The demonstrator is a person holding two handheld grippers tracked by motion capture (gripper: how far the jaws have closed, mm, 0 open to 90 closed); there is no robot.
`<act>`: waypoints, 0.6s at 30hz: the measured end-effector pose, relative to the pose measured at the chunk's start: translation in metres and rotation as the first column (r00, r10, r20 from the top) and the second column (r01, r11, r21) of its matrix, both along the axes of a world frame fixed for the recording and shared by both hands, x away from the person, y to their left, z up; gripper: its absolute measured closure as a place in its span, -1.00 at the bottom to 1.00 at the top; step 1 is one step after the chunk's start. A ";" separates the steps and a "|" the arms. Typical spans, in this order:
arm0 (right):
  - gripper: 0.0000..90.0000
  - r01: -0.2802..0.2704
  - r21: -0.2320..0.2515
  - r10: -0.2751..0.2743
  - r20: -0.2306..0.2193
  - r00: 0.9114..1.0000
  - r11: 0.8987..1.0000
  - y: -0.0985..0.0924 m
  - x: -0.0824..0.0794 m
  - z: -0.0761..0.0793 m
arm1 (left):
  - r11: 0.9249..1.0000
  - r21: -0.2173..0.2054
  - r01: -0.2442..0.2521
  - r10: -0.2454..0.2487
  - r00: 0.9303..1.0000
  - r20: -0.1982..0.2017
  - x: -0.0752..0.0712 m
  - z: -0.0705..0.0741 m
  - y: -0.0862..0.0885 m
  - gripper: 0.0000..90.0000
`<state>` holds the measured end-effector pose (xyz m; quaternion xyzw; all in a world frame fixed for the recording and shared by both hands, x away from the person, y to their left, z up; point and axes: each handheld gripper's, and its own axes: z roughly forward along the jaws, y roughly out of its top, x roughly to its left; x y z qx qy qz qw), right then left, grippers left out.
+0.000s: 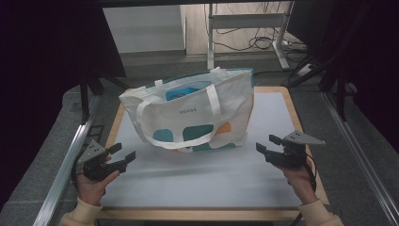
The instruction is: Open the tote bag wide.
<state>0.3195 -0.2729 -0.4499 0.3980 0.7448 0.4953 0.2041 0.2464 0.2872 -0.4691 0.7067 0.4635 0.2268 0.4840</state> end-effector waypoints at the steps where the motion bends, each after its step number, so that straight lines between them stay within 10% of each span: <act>1: -0.24 -0.002 -0.001 0.002 -0.001 1.000 1.000 -0.001 0.001 0.001 | 1.000 0.002 0.004 -0.004 1.000 -0.001 0.001 0.002 0.001 -0.32; 18: -0.12 -0.062 -0.031 0.064 0.062 0.996 0.998 0.025 0.033 0.051 | 1.000 -0.006 -0.005 0.005 0.999 0.033 0.029 0.037 0.011 -0.15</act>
